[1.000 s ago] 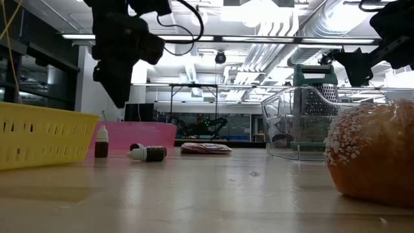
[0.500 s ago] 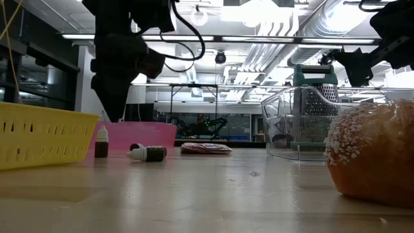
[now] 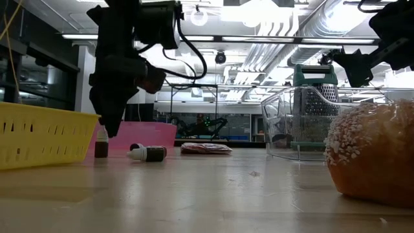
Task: Pick & Place Food Item
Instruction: Put the left orange food coloring bottle into the yellow bin
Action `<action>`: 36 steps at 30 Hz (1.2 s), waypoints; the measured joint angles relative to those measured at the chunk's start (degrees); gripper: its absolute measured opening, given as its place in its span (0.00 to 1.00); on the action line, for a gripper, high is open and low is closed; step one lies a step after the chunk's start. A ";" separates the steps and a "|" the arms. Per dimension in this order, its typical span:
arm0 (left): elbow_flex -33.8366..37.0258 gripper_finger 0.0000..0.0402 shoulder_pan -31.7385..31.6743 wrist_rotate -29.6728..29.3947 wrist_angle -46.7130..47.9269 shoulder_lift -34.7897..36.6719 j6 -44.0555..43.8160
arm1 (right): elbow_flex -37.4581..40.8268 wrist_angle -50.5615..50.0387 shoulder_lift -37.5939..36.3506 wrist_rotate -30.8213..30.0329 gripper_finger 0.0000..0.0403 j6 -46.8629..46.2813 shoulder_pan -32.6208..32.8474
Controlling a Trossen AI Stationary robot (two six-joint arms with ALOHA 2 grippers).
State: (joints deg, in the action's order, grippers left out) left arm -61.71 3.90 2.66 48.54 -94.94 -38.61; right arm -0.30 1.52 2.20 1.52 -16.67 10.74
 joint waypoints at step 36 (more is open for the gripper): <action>0.02 0.33 1.72 0.07 1.35 -1.51 -0.85 | -0.02 0.00 0.00 -0.02 0.86 -0.02 0.02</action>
State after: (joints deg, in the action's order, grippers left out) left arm -61.69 5.63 2.72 49.89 -96.44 -39.46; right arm -0.32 1.52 2.20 1.50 -16.69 10.76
